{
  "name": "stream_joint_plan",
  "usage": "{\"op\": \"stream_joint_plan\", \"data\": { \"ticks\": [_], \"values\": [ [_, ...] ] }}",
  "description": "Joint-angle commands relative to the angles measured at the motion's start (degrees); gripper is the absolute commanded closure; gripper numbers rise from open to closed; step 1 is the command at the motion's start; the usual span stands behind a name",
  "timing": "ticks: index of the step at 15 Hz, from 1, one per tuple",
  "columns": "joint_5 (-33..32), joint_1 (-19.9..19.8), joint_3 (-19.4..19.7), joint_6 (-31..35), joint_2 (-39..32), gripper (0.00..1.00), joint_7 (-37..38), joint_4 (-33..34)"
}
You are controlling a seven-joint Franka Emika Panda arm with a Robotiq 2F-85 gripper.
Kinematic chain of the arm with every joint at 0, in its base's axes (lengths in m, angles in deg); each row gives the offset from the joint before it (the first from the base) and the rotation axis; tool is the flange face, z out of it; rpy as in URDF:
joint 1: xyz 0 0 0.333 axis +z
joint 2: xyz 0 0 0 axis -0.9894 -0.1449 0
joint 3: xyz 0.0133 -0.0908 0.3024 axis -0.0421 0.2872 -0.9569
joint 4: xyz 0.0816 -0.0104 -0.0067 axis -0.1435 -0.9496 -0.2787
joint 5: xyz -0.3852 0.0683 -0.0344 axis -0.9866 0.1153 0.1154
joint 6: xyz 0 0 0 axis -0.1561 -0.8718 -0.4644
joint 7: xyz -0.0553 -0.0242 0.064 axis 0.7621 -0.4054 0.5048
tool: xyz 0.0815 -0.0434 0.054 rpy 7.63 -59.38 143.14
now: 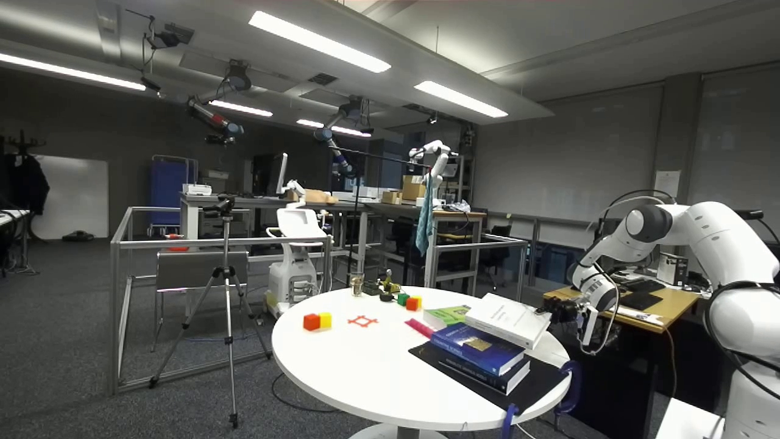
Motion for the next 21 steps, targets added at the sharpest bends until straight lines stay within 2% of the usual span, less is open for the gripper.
{"op": "stream_joint_plan", "data": {
  "ticks": [1,5,12,21],
  "values": [
    [6.5,3.6,2.7,-0.7,6.6,0.81,-2.2,-7.4],
    [10.0,8.0,5.2,0.7,7.5,0.81,-2.4,-10.1],
    [11.7,14.4,9.2,1.4,7.3,0.81,-4.2,-12.1],
    [14.8,17.4,10.3,1.9,7.1,0.81,-7.2,-14.0]
  ]
}}
